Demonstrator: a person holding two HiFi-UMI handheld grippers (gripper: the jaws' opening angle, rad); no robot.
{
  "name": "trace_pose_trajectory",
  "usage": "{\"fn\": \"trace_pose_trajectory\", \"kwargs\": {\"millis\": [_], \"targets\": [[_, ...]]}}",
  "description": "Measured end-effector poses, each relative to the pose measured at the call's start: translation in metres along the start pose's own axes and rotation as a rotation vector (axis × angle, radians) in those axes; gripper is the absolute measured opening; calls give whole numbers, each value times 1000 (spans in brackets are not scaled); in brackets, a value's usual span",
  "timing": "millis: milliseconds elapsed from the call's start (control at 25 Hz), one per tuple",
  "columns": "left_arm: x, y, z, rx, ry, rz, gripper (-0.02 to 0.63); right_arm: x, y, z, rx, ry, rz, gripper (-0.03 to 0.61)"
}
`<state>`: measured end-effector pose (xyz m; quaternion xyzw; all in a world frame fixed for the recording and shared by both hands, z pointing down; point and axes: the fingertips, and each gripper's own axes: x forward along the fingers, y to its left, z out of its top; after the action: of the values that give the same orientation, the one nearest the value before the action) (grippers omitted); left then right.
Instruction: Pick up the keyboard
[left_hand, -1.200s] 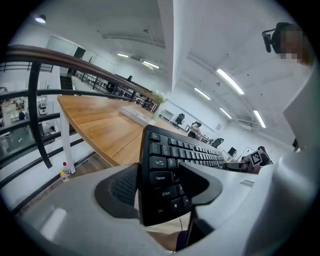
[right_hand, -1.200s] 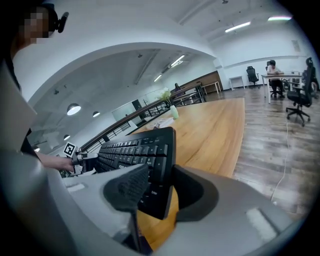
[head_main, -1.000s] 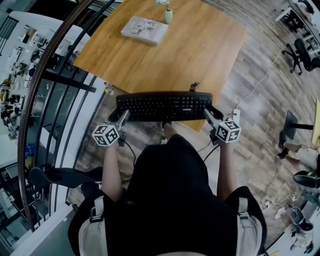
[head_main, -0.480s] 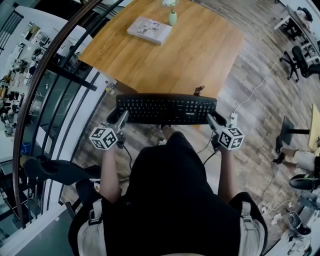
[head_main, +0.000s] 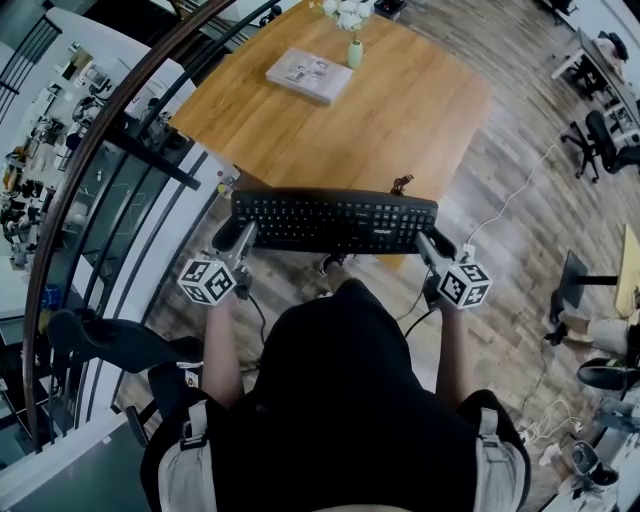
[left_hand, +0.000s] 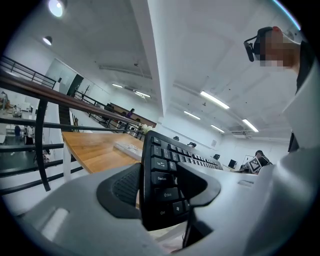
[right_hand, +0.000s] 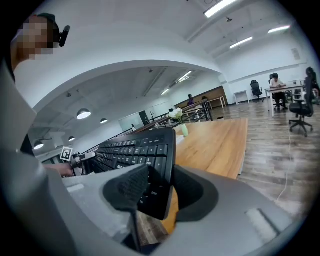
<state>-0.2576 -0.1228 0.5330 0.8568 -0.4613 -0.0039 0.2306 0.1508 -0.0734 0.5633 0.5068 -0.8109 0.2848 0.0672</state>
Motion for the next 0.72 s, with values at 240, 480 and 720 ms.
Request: {"fn": "trace_pose_trajectory", "kwargs": {"millis": [240, 480, 720], "targets": [[-9, -3, 14, 16, -39, 8, 227, -3, 10, 1, 4, -27, 3, 158], [-14, -7, 15, 27, -51, 7, 227, -8, 11, -6, 10, -26, 4, 158], [-34, -4, 14, 18, -64, 24, 227, -10, 27, -5, -16, -29, 18, 158]]}}
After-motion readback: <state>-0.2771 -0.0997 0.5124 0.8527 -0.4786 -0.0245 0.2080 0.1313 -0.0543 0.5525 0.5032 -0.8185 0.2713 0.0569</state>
